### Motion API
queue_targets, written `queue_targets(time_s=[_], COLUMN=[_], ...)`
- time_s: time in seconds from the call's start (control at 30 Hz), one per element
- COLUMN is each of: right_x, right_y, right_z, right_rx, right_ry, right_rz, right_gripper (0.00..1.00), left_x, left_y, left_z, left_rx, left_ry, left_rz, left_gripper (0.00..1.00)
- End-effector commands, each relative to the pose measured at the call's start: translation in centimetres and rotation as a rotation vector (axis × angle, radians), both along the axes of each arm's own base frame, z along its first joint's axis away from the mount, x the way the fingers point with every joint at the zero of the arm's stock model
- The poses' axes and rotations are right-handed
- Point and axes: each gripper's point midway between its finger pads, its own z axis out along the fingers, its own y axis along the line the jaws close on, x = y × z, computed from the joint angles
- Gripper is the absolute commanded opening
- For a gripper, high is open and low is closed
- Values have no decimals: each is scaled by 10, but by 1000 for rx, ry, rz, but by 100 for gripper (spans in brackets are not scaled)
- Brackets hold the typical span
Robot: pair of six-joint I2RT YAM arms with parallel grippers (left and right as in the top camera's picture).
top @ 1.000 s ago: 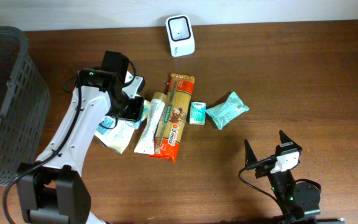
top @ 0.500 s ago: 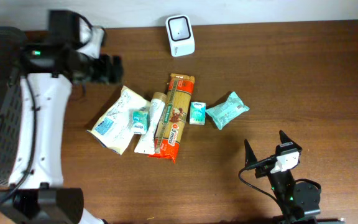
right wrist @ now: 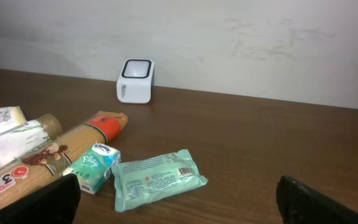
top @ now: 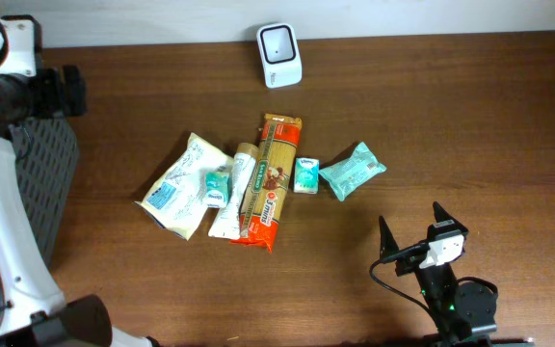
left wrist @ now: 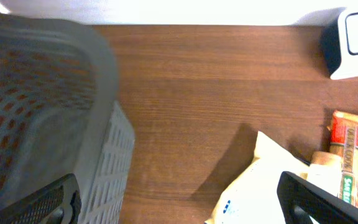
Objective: Scan the item barcode
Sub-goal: 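Move the left gripper back over the basket and look inside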
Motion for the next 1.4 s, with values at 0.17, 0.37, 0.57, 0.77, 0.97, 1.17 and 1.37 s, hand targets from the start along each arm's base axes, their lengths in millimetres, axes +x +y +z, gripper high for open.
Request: queue_targets(time_s=[0.17,0.37,0.57,0.77,0.97,1.17,1.37], right_x=[0,0,0,0,0,0,0], right_y=[-1,-1,-1,-1,-1,-1,-1], right_z=[-2,-2,-2,-2,-2,-2,-2], right_rx=[7,7,7,7,7,7,7], right_ry=[3,3,3,3,3,3,3], right_rz=[-7,-7,-7,-7,-8,-7,-7], right_gripper=[99,99,99,99,99,99,99], left_x=[41,44,46,49,15,-18,-29], left_y=[5,17,36,33,26,62,88], left_z=[-93,-96,-93,-67,43,63,63], left_rx=[-39,-17,39,5,80,210,192], left_ry=[195,190,182,117,-100,-92,-97], left_rz=[-115,-86,-36,10,47,208,263], left_gripper=[99,100,99,99,99,99,99])
